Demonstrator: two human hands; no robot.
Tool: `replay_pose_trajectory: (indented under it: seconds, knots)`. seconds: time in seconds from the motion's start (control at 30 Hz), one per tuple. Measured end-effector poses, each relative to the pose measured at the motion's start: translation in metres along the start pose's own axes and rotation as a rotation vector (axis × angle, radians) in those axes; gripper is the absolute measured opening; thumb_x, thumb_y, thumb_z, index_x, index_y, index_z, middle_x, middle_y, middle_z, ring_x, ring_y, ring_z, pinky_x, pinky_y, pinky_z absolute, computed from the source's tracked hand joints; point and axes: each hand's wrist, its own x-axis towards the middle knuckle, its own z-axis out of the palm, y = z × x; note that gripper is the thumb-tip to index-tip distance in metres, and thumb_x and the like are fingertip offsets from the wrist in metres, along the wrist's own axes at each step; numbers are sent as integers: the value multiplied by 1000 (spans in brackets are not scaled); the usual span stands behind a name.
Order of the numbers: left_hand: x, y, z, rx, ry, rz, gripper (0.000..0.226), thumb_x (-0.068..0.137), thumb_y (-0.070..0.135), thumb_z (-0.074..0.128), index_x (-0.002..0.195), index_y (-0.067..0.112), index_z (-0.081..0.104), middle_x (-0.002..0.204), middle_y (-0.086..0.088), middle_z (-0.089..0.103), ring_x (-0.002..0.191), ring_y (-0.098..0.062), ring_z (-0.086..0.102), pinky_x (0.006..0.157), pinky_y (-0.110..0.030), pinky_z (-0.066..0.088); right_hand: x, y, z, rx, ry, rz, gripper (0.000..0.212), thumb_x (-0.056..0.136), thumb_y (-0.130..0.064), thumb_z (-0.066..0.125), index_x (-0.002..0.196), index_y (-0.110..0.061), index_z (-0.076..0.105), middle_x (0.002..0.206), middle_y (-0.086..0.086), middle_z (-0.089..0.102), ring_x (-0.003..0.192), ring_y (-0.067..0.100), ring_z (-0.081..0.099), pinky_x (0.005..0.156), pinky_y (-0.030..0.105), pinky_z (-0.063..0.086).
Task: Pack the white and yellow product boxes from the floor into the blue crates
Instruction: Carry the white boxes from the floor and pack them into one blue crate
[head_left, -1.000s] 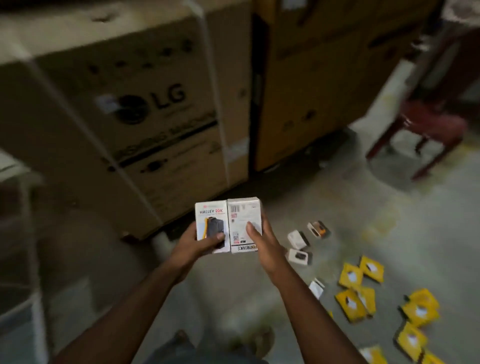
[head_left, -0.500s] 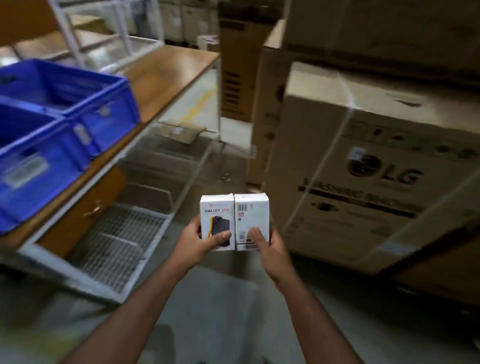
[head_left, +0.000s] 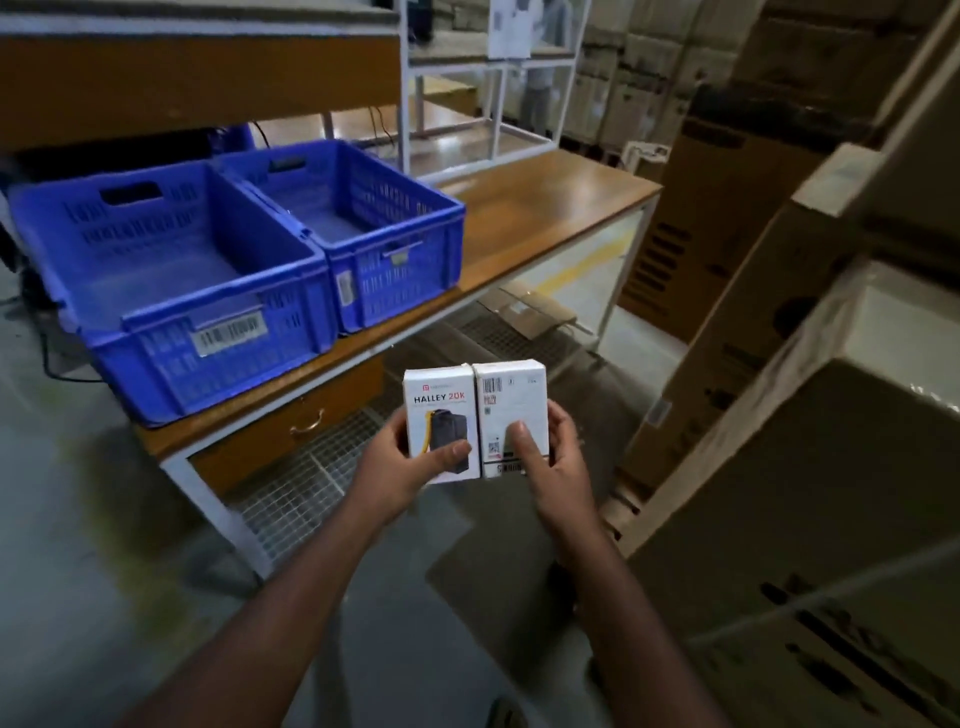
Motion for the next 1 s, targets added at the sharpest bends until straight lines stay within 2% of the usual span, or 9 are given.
replay_pose_trajectory:
  seconds: [0.13,0.23,0.4,0.5,0.57,0.63,0.77,0.9,1.0]
  knots:
    - [43,18,29,-32,140,29,60,70,16,90,120,27,59,102,17,74,95,-3,72,64,-12,55,68,-9,-18,-12,-105,-75,39,98,-28,66,132,-39,49,124,-12,67,110,3,69,84,22,59]
    - [69,35,35,-7,282,62,91,61,26,95,136,27,44,118,17,65,107,3,61,77,-15,52,113,-23,-21,-18,-173,-142,46,96,-29,68,139,-26,52,127,-7,69,115,5,68,86,22,57]
    - [118,72,25,-5,457,153,91,55,34,92,132,30,43,119,20,63,105,10,61,92,-27,56,197,-57,8,-33,-290,-215,53,93,-39,73,141,-26,57,134,-2,65,117,8,67,89,28,60]
    - [154,95,4,35,564,224,80,65,28,91,131,30,46,110,26,60,91,25,57,75,-7,53,246,-80,35,-110,-314,-303,60,86,-57,74,141,-41,56,137,-1,61,118,12,66,92,39,61]
    - [183,111,-20,107,644,301,77,65,36,89,130,30,48,118,19,58,98,19,57,72,-3,49,280,-100,55,-223,-349,-378,62,84,-64,73,141,-49,52,133,-2,61,116,11,64,89,41,61]
    - [215,125,-53,202,693,354,77,62,49,85,127,28,51,132,9,51,112,3,57,80,-12,51,313,-120,80,-286,-407,-467,62,87,-57,74,143,-45,51,133,-9,63,117,6,63,89,38,61]
    - [279,151,-120,323,692,359,84,62,55,90,133,29,54,131,5,59,114,-11,60,92,-44,58,378,-146,139,-357,-444,-532,58,90,-42,76,141,-31,51,131,-15,65,115,3,63,94,40,60]
    - [334,181,-173,536,647,317,114,69,38,92,157,44,18,142,14,52,117,-5,51,92,-31,47,442,-165,194,-488,-515,-534,84,88,-38,80,155,-32,29,145,-5,60,115,11,65,92,43,60]
    - [380,188,-209,692,565,260,104,70,30,92,152,42,30,141,6,57,115,-10,54,89,-28,44,482,-162,234,-615,-533,-561,98,83,-40,84,158,-33,22,138,1,66,116,21,68,92,47,58]
